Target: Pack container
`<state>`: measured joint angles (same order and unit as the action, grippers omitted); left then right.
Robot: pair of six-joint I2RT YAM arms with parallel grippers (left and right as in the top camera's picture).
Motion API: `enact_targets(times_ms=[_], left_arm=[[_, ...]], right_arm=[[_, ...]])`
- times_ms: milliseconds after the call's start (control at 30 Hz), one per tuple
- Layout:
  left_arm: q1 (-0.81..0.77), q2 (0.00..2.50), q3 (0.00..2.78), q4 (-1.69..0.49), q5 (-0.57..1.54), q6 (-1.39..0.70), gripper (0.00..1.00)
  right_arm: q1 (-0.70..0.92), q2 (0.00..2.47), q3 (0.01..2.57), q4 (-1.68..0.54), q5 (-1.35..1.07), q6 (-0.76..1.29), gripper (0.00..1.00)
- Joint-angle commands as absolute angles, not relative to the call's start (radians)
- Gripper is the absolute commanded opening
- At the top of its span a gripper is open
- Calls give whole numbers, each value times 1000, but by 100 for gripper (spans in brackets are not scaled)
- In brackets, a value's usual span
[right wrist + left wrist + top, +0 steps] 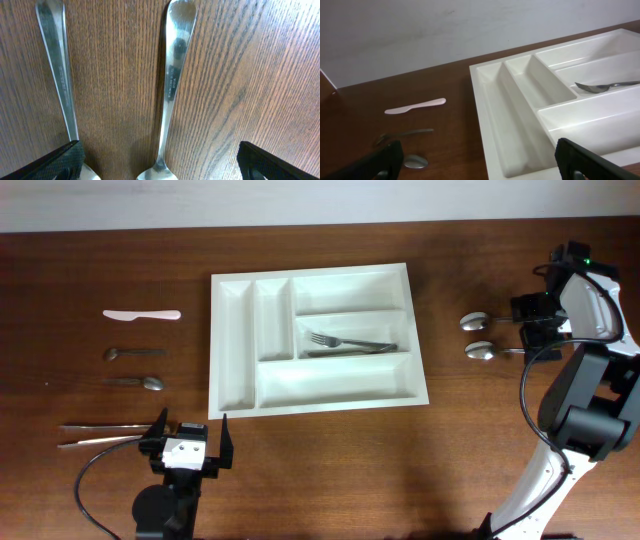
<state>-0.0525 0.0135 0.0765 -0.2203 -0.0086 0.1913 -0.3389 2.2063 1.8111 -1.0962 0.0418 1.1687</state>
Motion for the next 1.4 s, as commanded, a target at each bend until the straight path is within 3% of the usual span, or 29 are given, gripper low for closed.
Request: enact_targets(times_ms=[0, 1367], left_arm=[[-52, 5, 67, -219, -15, 204, 99], [-52, 5, 67, -219, -15, 204, 99]], right_arm=[[-340, 2225, 1818, -1089, 65, 1159, 99], [-341, 2286, 1770, -1096, 65, 1168, 98]])
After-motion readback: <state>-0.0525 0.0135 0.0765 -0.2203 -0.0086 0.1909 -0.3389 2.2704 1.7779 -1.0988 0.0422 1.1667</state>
